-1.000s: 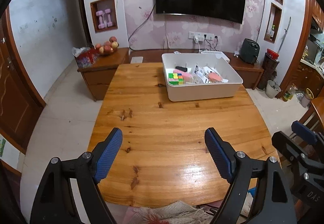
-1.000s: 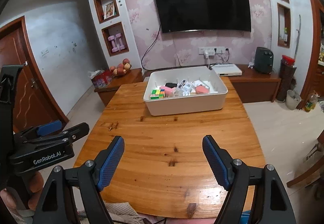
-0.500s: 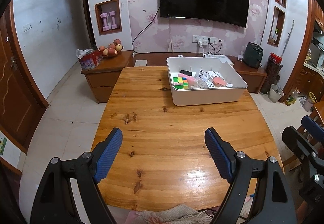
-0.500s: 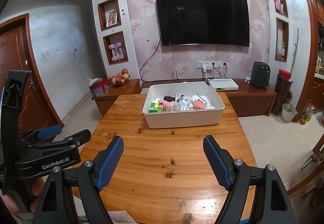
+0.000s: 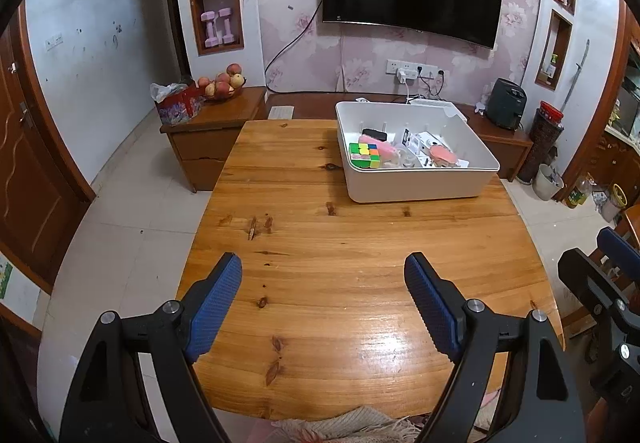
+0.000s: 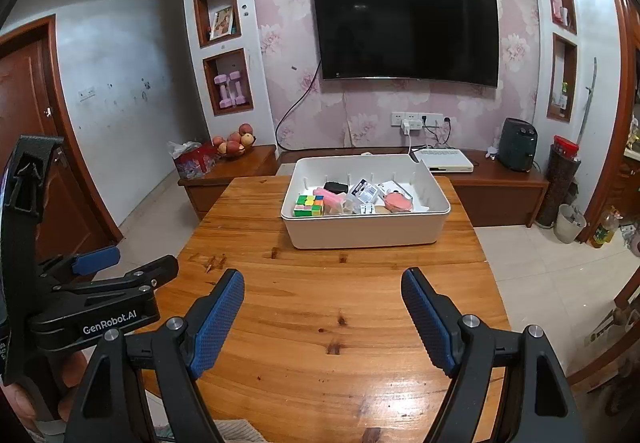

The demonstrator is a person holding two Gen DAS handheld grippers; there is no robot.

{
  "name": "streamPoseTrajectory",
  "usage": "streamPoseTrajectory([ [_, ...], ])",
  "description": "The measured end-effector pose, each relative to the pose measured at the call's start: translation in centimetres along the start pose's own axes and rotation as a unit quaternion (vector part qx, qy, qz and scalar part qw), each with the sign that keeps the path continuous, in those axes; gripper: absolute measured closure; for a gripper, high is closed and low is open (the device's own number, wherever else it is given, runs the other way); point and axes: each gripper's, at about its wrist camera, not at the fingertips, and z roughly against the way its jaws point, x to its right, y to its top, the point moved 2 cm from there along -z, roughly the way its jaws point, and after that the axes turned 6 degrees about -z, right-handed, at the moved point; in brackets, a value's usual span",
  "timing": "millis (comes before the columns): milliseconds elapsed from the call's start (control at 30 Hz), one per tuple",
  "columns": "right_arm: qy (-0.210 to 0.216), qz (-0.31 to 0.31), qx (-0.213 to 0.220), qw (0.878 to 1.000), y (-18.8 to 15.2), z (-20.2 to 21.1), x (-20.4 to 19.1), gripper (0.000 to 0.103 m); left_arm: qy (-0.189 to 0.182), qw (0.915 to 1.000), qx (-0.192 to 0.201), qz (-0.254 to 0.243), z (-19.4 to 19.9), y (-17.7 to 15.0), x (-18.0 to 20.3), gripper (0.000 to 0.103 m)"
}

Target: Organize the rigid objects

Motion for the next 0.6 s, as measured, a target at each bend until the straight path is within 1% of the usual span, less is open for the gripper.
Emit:
streamPoseTrajectory([
  [333, -0.013, 0.002, -0.004, 1.000, 0.29, -0.55, 0.04, 0.022, -0.005, 1.0000, -0.007, 0.002, -0.74, 0.17, -0.39, 0.017],
  [600, -0.015, 0.004, -0.009, 1.000, 0.24, -0.84, -0.14, 0.022, -0.005, 0.9999, -0.011, 0.003, -1.00, 0.24, -0.49, 0.017],
])
